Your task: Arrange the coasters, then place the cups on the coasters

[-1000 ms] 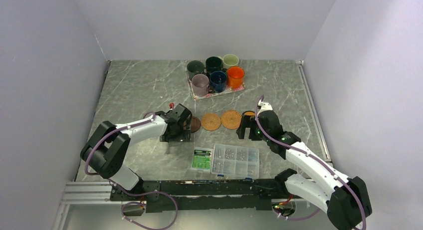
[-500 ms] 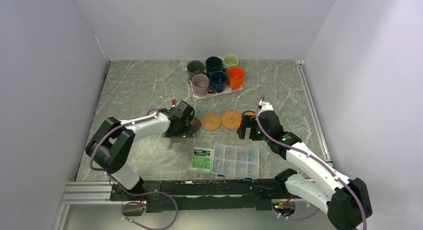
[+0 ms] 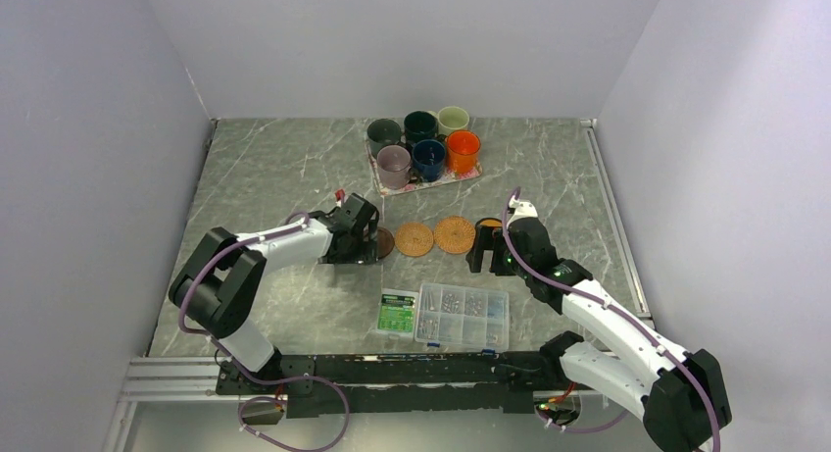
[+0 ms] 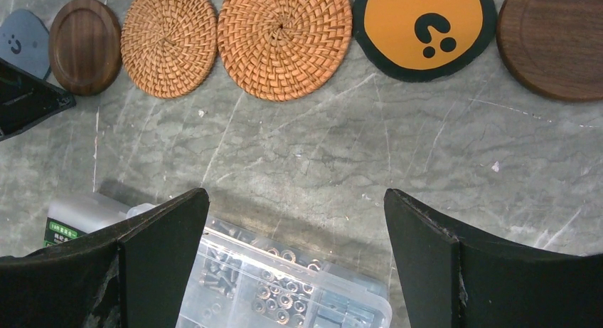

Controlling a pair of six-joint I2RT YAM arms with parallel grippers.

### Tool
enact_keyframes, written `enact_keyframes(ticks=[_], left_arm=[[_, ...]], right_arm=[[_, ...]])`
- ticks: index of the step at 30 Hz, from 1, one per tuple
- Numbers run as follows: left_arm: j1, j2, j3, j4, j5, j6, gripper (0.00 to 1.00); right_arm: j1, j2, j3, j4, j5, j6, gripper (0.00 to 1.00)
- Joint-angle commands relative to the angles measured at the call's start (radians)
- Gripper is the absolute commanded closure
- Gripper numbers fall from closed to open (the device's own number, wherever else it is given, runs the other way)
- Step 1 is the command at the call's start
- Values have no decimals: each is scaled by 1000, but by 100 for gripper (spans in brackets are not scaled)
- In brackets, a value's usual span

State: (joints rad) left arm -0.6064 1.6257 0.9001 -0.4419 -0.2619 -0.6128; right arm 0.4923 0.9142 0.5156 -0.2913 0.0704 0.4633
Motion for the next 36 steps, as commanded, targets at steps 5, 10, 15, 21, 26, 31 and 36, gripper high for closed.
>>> enact_keyframes(ticks=[5,10,15,21,26,31,36], left_arm=[[7,49,8,35,20,23,6],[8,46,14,26,9,27,6],[8,-19,0,37,43,42,6],[9,-209,27,2,104,50,6],[30,-295,138,-110,184,71,6],[92,-264,350,-292,322,178,6],[252,-272,500,-345,362,263,6]], right_arm=[[-3,-9,4,22,16,-6,0],[-3,-19,4,10,23,-9,0],[-3,-33,5,3,42,-7,0],[-2,-55,45,-11,150,22,0],[-2,-103,60,-4,210,25,0],[-1,-122,118,-20,192,-54,0],[-2,-95,208,-36,140,-94,0]])
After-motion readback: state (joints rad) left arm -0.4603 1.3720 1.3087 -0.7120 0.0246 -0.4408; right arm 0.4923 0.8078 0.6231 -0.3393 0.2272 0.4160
